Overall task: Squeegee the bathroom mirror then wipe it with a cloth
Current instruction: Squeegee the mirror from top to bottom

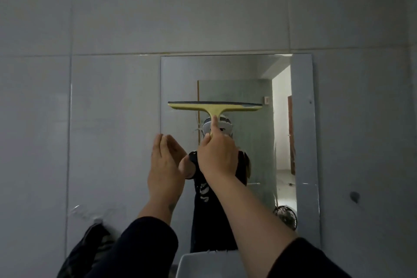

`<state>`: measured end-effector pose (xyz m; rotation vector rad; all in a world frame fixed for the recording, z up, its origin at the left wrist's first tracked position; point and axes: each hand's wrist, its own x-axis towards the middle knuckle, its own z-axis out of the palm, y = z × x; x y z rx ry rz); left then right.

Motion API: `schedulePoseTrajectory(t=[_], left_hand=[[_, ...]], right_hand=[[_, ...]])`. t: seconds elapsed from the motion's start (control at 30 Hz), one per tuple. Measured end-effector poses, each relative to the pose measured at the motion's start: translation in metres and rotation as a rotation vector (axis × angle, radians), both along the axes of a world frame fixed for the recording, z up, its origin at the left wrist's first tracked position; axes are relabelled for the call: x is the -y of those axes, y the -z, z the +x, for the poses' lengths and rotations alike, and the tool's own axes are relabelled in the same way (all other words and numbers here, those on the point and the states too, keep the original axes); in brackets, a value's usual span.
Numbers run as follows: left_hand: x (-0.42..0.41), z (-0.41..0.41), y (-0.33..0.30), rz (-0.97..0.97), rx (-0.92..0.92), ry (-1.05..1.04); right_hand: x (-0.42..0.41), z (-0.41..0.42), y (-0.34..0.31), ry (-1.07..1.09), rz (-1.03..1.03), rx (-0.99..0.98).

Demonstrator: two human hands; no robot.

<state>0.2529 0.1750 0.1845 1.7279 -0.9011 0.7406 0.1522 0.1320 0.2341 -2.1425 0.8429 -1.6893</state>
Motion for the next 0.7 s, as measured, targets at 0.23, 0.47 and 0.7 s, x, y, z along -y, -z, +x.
schedulePoseTrajectory(t=[0.23,0.47,0.7], left_hand=[[-0.011,0.012,-0.003,0.017,0.039,-0.066],[-0.005,-0.002,-0.005,0.033,0.041,-0.045],[0.005,-0.016,-0.005,0.106,0.063,-0.005]], right_hand=[[0.005,-0.013,0.004,0.05,-0.143,-0.212],[0.026,-0.052,-0.005,0.174,-0.332,-0.49],[0.032,-0.082,-0.018,0.249,-0.393,-0.607]])
